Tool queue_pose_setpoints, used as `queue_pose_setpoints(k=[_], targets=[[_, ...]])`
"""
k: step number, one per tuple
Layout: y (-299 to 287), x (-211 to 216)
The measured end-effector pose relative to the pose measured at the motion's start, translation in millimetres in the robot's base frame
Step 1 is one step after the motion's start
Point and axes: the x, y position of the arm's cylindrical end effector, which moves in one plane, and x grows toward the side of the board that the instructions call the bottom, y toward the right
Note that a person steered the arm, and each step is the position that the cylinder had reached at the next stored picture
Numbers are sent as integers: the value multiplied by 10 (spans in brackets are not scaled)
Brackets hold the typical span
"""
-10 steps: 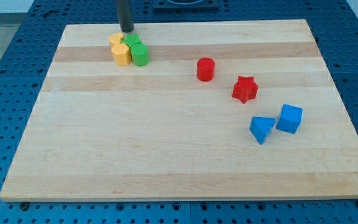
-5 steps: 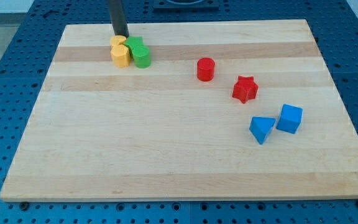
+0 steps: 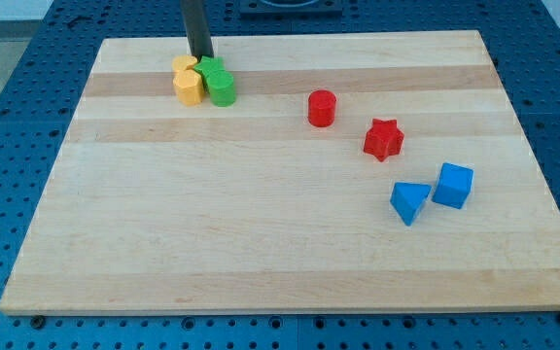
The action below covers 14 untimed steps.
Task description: Push green star along with green circle to the center
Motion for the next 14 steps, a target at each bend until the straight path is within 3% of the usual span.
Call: queue_pose_setpoints(k=[3,6,8,11,12,14], targets=[[153,497],[92,246],[-17,621],[-323,603],[-246,643],[467,758]])
